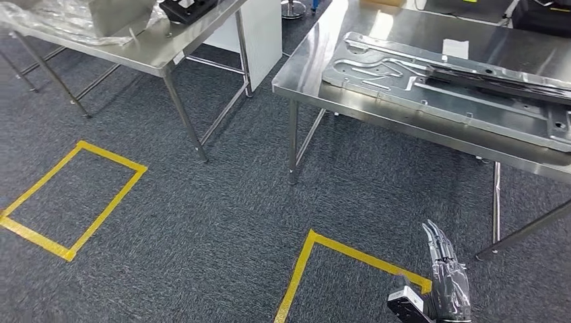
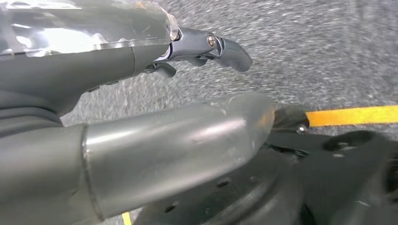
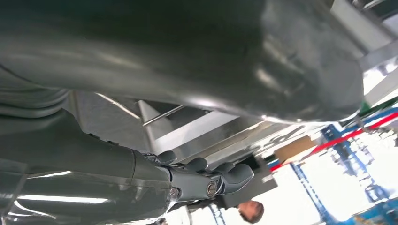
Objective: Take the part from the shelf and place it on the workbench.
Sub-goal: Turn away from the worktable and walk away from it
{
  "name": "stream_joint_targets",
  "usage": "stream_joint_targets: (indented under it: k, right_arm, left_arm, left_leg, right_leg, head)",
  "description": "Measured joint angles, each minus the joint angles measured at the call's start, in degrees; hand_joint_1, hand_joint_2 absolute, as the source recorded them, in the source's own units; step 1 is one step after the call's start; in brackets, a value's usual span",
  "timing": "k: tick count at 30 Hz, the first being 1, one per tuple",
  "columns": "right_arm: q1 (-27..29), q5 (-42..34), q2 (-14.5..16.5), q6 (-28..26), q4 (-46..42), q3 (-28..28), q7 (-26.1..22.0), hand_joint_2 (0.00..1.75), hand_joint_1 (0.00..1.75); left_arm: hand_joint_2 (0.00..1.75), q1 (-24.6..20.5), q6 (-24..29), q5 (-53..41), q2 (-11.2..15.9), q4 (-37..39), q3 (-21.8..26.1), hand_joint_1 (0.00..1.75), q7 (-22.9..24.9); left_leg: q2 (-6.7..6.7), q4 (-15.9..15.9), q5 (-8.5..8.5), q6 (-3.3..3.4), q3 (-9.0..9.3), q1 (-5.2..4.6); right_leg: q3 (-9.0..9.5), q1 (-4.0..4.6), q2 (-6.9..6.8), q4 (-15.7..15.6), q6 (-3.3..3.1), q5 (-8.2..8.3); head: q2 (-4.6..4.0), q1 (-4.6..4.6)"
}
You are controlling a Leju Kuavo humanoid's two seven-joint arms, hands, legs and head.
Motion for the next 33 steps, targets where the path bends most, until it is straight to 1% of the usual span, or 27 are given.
stream_joint_targets:
  k: [1, 2, 3, 4, 5, 6, 7, 9, 11, 13, 14, 15, 16, 17, 18, 20, 21, 22, 24, 25, 26, 27, 28, 30, 31, 32, 33]
  right_arm:
    - [-0.03, -0.11, 0.01, 0.04, 0.16, 0.01, 0.01, 0.00, 0.00]
    - [-0.09, -0.20, 0.01, 0.14, 0.31, 0.03, 0.02, 0.00, 0.00]
    - [-0.18, -0.25, 0.01, 0.30, 0.43, 0.07, 0.01, 0.00, 0.00]
    - [-0.30, -0.26, 0.01, 0.47, 0.51, 0.14, -0.01, 0.00, 0.00]
    - [-0.44, -0.27, 0.01, 0.65, 0.57, 0.23, -0.03, 0.00, 0.00]
    - [-0.61, -0.27, 0.01, 0.78, 0.61, 0.34, -0.05, 0.00, 0.00]
    - [-0.76, -0.27, 0.02, 0.87, 0.63, 0.46, -0.08, 0.00, 0.00]
    - [-1.05, -0.34, 0.03, 1.04, 0.67, 0.73, -0.11, 0.00, 0.00]
    - [-1.23, -0.47, 0.03, 1.19, 0.67, 1.04, -0.22, 0.00, 0.00]
    - [-1.14, -0.67, 0.01, 1.26, 0.80, 1.26, -0.26, 0.00, 0.00]
    - [-1.05, -0.75, -0.01, 1.26, 0.94, 1.34, -0.22, 0.00, 0.00]
    - [-0.98, -0.83, -0.01, 1.25, 1.13, 1.41, -0.17, 0.00, 0.00]
    - [-0.95, -0.92, -0.01, 1.25, 1.31, 1.49, -0.13, 0.00, 0.00]
    - [-0.95, -0.99, -0.01, 1.25, 1.44, 1.54, -0.09, 0.00, 0.00]
    - [-0.96, -1.11, -0.01, 1.25, 1.52, 1.56, -0.07, 0.00, 0.00]
    - [-0.98, -1.39, -0.02, 1.32, 1.56, 1.56, -0.10, 0.00, 0.00]
    - [-0.96, -1.51, -0.03, 1.38, 1.56, 1.57, -0.20, 0.00, 0.00]
    - [-0.91, -1.60, -0.05, 1.46, 1.55, 1.58, -0.36, 0.00, 0.00]
    - [-0.78, -1.64, -0.07, 1.52, 1.44, 1.81, -0.90, 0.00, 0.00]
    - [-0.71, -1.58, -0.07, 1.49, 1.28, 2.07, -1.19, 0.00, 0.00]
    - [-0.59, -1.49, -0.05, 1.39, 1.04, 2.40, -1.48, 0.00, 0.00]
    - [-0.37, -1.38, -0.03, 1.30, 0.80, 2.68, -1.68, 0.00, 0.00]
    - [-0.10, -1.27, -0.01, 1.21, 0.62, 2.92, -1.82, 0.00, 0.00]
    - [0.39, -1.02, 0.05, 0.97, 0.45, 3.38, -2.10, 0.00, 0.00]
    - [0.57, -0.85, 0.11, 0.71, 0.33, 3.75, -2.32, 0.00, 0.00]
    - [0.81, -0.62, 0.21, 0.31, 0.04, 4.31, -2.59, 0.00, 0.00]
    - [1.14, -0.42, 0.32, -0.20, -0.42, 5.05, -2.86, 0.00, 0.00]
  left_arm:
    - [0.00, 0.06, 0.04, -0.08, 0.01, 0.01, 0.00, 0.00, 0.18]
    - [0.00, 0.11, 0.08, -0.18, 0.03, 0.01, 0.00, 0.00, 0.40]
    - [0.00, 0.13, 0.12, -0.32, 0.05, 0.01, 0.00, 0.00, 0.62]
    - [0.00, 0.08, 0.16, -0.49, 0.08, 0.02, 0.00, 0.00, 0.77]
    - [0.00, -0.02, 0.19, -0.62, 0.10, 0.01, 0.00, 0.00, 0.88]
    - [0.00, -0.08, 0.21, -0.73, 0.11, 0.01, 0.00, 0.00, 0.93]
    - [0.00, -0.11, 0.22, -0.79, 0.11, 0.01, 0.00, 0.00, 0.97]
    - [0.00, 0.03, 0.23, -0.81, 0.09, 0.00, 0.00, 0.00, 0.99]
    - [0.00, 0.07, 0.29, -0.85, 0.05, 0.01, 0.00, 0.00, 1.04]
    - [0.00, -0.11, 0.44, -0.98, 0.02, 0.01, 0.00, 0.00, 1.16]
    - [0.00, -0.18, 0.52, -1.04, 0.02, 0.02, 0.01, 0.00, 1.24]
    - [0.00, -0.19, 0.58, -1.08, 0.02, 0.01, 0.01, 0.00, 1.33]
    - [0.00, -0.15, 0.61, -1.10, 0.02, 0.02, 0.01, 0.00, 1.40]
    - [0.00, -0.10, 0.63, -1.12, 0.02, 0.01, 0.01, 0.00, 1.44]
    - [0.00, -0.08, 0.66, -1.15, 0.02, 0.01, 0.00, 0.00, 1.45]
    - [0.00, -0.14, 0.71, -1.35, -0.02, 0.00, 0.00, 0.00, 1.45]
    - [0.00, -0.19, 0.74, -1.46, -0.03, 0.00, 0.00, 0.00, 1.44]
    - [0.00, -0.19, 0.76, -1.56, -0.04, 0.00, 0.00, 0.00, 1.42]
    - [0.00, -0.04, 0.80, -1.59, 0.01, 0.01, 0.01, 0.00, 1.38]
    - [0.00, 0.09, 0.82, -1.57, 0.06, 0.01, 0.01, 0.00, 1.35]
    - [0.00, 0.14, 0.82, -1.55, 0.10, 0.02, 0.00, 0.00, 1.32]
    - [0.00, 0.12, 0.83, -1.51, 0.15, 0.02, 0.00, 0.00, 1.28]
    - [0.00, 0.08, 0.83, -1.46, 0.15, 0.02, 0.00, 0.00, 1.25]
    - [0.00, 0.00, 0.83, -1.17, 0.13, 0.02, 0.00, 0.00, 1.22]
    - [0.00, 0.05, 0.84, -0.97, 0.13, 0.02, 0.00, 0.00, 1.22]
    - [0.00, 0.12, 0.85, -0.75, 0.13, 0.02, 0.00, 0.00, 1.21]
    - [0.00, 0.19, 0.87, -0.55, 0.15, 0.02, 0.00, 0.00, 1.21]
  left_leg:
    - [0.21, 0.41, 0.32, -0.01, 0.09, 0.01]
    - [0.47, -1.41, 1.57, 0.08, 1.30, 0.01]
    - [1.21, -5.09, 3.38, 0.33, 3.49, -0.06]
    - [2.53, -9.12, 4.66, 0.72, 5.73, -0.28]
    - [3.55, -12.35, 5.60, 1.13, 7.50, -0.50]
    - [4.30, -14.33, 6.00, 1.52, 8.45, -0.72]
    - [4.38, -14.96, 5.95, 1.82, 8.56, -0.91]
    - [3.16, -15.29, 6.40, 2.34, 8.37, -0.80]
    - [2.08, -15.82, 6.93, 2.98, 8.49, -0.48]
    - [0.93, -16.05, 7.31, 3.40, 8.35, -0.31]
    - [0.29, -16.03, 7.41, 3.50, 8.18, -0.33]
    - [-0.44, -15.99, 7.48, 3.50, 8.06, -0.34]
    - [-1.18, -15.93, 7.53, 3.47, 8.00, -0.35]
    - [-1.95, -15.84, 7.57, 3.41, 7.99, -0.35]
    - [-2.72, -15.75, 7.59, 3.33, 8.03, -0.34]
    - [-4.14, -15.47, 7.61, 2.98, 7.93, -0.38]
    - [-4.76, -15.37, 7.68, 2.68, 7.71, -0.37]
    - [-5.38, -15.34, 7.79, 2.29, 7.44, -0.30]
    - [-6.54, -15.39, 8.05, 1.42, 6.98, -0.09]
    - [-6.11, -15.08, 7.87, 1.07, 6.75, -0.12]
    - [-4.96, -13.96, 7.11, 0.81, 6.18, -0.18]
    - [-3.33, -11.61, 5.65, 0.63, 5.07, -0.22]
    - [-1.59, -8.20, 3.76, 0.48, 3.47, -0.18]
    - [-0.08, -0.99, 0.62, 0.15, 0.17, 0.10]
    - [0.17, 0.65, 0.36, 0.01, -0.48, 0.20]
    - [0.37, 0.00, 1.20, -0.09, 0.04, 0.25]
    - [0.73, -2.72, 2.79, -0.11, 1.65, 0.28]
  right_leg:
    - [-0.04, 0.11, -0.81, 0.11, -0.03, -0.07]
    - [-0.02, 0.21, -1.56, 0.21, -0.04, -0.15]
    - [0.07, 0.30, -2.24, 0.30, 0.02, -0.26]
    - [0.17, 0.45, -2.86, 0.39, 0.16, -0.40]
    - [0.25, 0.60, -3.40, 0.49, 0.37, -0.53]
    - [0.29, 0.73, -3.91, 0.58, 0.61, -0.63]
    - [0.32, 0.83, -4.42, 0.60, 0.86, -0.67]
    - [0.43, 0.76, -5.00, 0.64, 1.40, -0.78]
    - [-0.17, 0.48, -2.89, 2.45, 2.09, -2.37]
    - [-2.92, 0.08, 0.20, 8.53, 2.65, -6.04]
    - [-4.78, -0.07, 0.90, 12.30, 2.81, -7.76]
    - [-6.29, -0.19, 1.22, 15.24, 2.93, -8.66]
    - [-6.98, -0.27, 1.33, 16.38, 3.00, -8.40]
    - [-6.56, -0.33, 1.48, 15.21, 2.99, -6.91]
    - [-5.18, -0.39, 1.92, 12.10, 2.90, -4.65]
    - [-1.79, -0.57, 4.49, 4.40, 2.47, -1.01]
    - [-0.77, -0.59, 5.58, 2.00, 2.27, -0.27]
    - [-0.37, -0.53, 6.26, 0.87, 2.10, -0.21]
    - [-0.25, -0.50, 5.39, 0.39, 1.65, -0.05]
    - [-0.09, -0.57, 4.72, 0.03, 1.33, 0.14]
    - [0.10, -0.69, 3.95, -0.32, 0.94, 0.33]
    - [0.25, -0.78, 3.07, -0.59, 0.63, 0.45]
    - [0.32, -0.59, 2.17, -0.61, 0.43, 0.42]
    - [0.26, -0.36, 0.37, -0.42, 0.23, 0.26]
    - [0.22, -0.29, -0.43, -0.30, 0.23, 0.15]
    - [0.21, -0.28, -1.19, -0.13, 0.30, -0.01]
    - [0.24, -0.28, -1.91, 0.08, 0.44, -0.21]
  head:
    - [0.01, -0.02]
    - [0.01, -0.03]
    - [0.01, -0.03]
    - [0.01, -0.02]
    - [0.01, 0.03]
    - [0.01, 0.06]
    - [0.01, 0.10]
    - [0.00, 0.10]
    - [0.00, 0.34]
    - [0.00, 0.69]
    - [0.00, 0.75]
    - [0.00, 0.77]
    - [0.00, 0.77]
    - [0.01, 0.76]
    - [0.01, 0.78]
    - [0.00, 0.75]
    - [0.00, 0.75]
    - [0.00, 0.73]
    - [0.01, 0.76]
    - [0.00, 0.73]
    - [-0.01, 0.55]
    - [-0.01, 0.34]
    - [-0.01, 0.17]
    - [0.01, -0.01]
    - [0.00, -0.01]
    - [0.01, -0.03]
    - [0.01, -0.04]
